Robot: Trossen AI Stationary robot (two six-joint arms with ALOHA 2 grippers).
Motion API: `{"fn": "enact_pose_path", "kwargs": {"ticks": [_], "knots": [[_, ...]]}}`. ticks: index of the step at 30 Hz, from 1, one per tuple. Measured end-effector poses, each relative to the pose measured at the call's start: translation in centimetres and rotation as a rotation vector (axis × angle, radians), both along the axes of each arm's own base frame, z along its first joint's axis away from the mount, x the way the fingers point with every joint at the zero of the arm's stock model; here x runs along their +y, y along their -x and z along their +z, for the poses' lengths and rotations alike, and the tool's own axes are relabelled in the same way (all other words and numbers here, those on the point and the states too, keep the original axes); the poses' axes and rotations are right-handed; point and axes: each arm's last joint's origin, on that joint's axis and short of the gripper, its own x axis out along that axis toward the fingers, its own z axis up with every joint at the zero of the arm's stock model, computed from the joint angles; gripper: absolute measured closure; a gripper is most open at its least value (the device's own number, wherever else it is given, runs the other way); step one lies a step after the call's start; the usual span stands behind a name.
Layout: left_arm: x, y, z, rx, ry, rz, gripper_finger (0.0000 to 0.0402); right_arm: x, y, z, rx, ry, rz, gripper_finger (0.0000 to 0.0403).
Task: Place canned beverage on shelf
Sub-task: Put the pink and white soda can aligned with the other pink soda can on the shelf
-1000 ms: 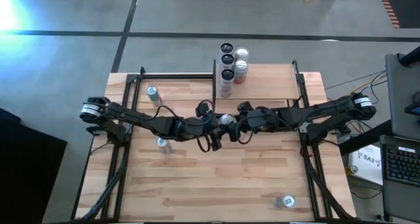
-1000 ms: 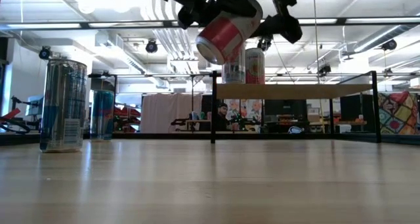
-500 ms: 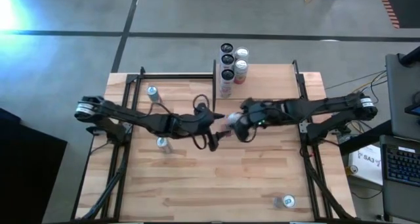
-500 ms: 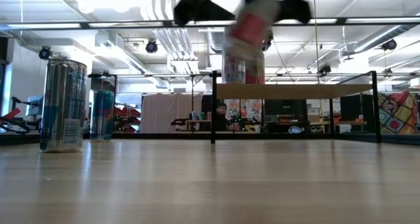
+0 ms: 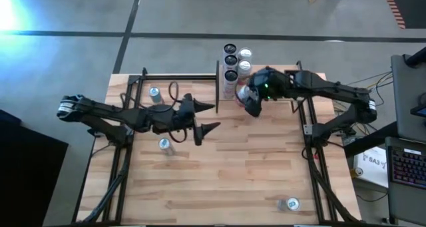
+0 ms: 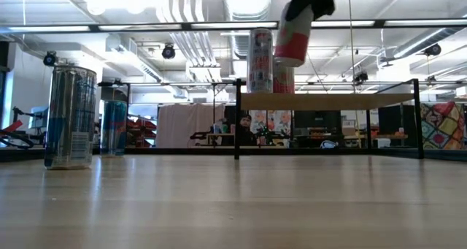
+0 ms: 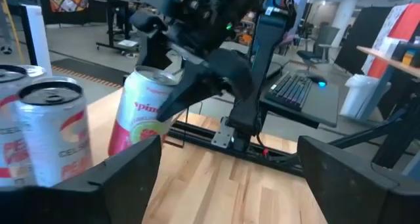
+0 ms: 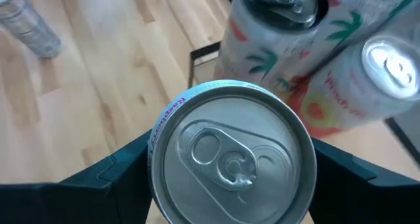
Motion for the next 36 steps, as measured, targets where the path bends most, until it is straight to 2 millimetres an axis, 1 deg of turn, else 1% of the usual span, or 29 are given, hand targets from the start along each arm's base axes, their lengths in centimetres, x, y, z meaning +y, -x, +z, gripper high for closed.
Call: {"fn": "enact_pose_path", "kwargs": {"ticks": [6, 10, 16, 20, 24, 30, 33, 36], "knots": [[0.1, 2.2, -0.3, -0.013, 0.026, -0.006, 0.0080, -2.4, -0.5, -0.8, 0.071, 0.036, 0.042, 0.0111], [-0.2, 3.6, 0.2, -0.017, 0.027, -0.025, 0.0082, -4.0, -1.0, -1.8, 0.117, 0.015, 0.057, 0.0111], [0.0, 4.5, 0.6, 0.004, 0.023, 0.008, 0.0082, -6.9, -1.5, -3.2, 0.133, -0.065, 0.058, 0.0111], [0.0, 4.7, 0.5, 0.011, 0.033, 0.019, 0.0082, -8.0, -1.5, -3.4, 0.133, -0.069, 0.063, 0.0110], [0.0, 4.5, 0.3, 0.020, 0.054, 0.023, 0.0082, -8.8, -1.6, -3.4, 0.127, -0.069, 0.059, 0.0104], [-0.1, 4.3, -0.3, 0.062, 0.074, 0.029, 0.0082, -9.4, -1.2, -3.4, 0.139, -0.066, 0.042, 0.0060], [-0.1, 4.2, -0.5, 0.072, 0.072, 0.033, 0.0082, -9.3, -0.9, -3.2, 0.132, -0.065, 0.036, 0.0042], [0.0, 4.1, -0.6, 0.073, 0.067, 0.061, 0.0082, -9.0, -0.5, -2.4, 0.107, -0.049, 0.035, 0.0037]]}}
